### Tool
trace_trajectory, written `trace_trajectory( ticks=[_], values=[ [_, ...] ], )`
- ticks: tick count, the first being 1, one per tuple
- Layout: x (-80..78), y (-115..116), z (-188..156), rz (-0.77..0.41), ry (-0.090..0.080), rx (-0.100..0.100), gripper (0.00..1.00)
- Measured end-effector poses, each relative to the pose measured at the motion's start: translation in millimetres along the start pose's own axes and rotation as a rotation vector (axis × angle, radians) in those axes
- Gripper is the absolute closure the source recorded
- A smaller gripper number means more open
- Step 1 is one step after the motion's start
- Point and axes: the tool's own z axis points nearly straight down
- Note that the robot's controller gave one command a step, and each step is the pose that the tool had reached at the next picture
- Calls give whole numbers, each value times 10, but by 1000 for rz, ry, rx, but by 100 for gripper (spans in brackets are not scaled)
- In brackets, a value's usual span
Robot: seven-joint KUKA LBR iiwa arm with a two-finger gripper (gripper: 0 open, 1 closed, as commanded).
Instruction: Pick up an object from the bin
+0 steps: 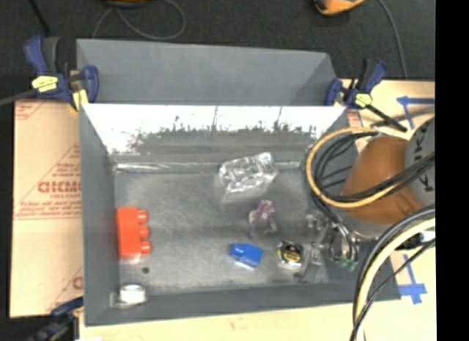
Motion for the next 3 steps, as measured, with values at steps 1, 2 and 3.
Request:
trace_trajectory(
  ticks=[1,2,3],
  values=[
    [12,155,366,15,3,1,0],
    [-1,144,359,9,0,2,0],
    [-2,144,357,8,0,2,100]
  ],
)
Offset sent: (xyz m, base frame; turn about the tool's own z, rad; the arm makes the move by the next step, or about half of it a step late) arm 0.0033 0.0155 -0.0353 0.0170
